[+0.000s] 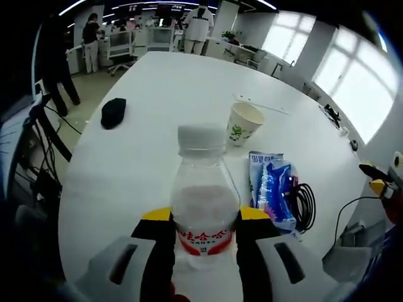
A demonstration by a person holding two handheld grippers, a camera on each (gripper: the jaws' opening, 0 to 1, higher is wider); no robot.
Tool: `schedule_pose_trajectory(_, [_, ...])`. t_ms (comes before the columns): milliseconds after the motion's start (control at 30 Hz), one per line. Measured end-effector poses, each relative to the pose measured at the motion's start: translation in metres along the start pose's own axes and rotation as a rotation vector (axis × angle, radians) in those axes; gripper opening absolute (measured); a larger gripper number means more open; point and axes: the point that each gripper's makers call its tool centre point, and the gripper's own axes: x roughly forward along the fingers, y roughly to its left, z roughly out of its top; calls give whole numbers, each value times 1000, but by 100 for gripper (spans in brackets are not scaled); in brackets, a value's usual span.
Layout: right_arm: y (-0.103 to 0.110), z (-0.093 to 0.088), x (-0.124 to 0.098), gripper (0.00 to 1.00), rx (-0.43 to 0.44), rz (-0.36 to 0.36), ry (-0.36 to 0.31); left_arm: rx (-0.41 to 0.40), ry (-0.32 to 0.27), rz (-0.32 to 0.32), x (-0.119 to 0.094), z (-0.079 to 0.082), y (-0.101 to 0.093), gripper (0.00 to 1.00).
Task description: Arrange the tabletop items into an orderly group along one side of the table until the central work area is clear of visible clutter.
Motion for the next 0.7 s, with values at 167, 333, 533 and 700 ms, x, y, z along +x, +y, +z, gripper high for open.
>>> schedule_pose_trajectory(167, [1, -3, 3, 54, 3, 5, 3, 7, -17, 10, -10, -5, -1, 35])
schedule_pose_trajectory(333, [6, -4, 5, 54, -2, 14, 7, 51, -38, 30, -14, -6, 0, 35])
schedule_pose_trajectory(533, [10, -3, 7, 54, -4, 22, 5, 59, -71, 40, -14, -8, 3, 35])
schedule_pose_trajectory(700, [11, -3, 7, 54, -5, 25, 1, 87, -98, 51, -11, -9, 6, 35])
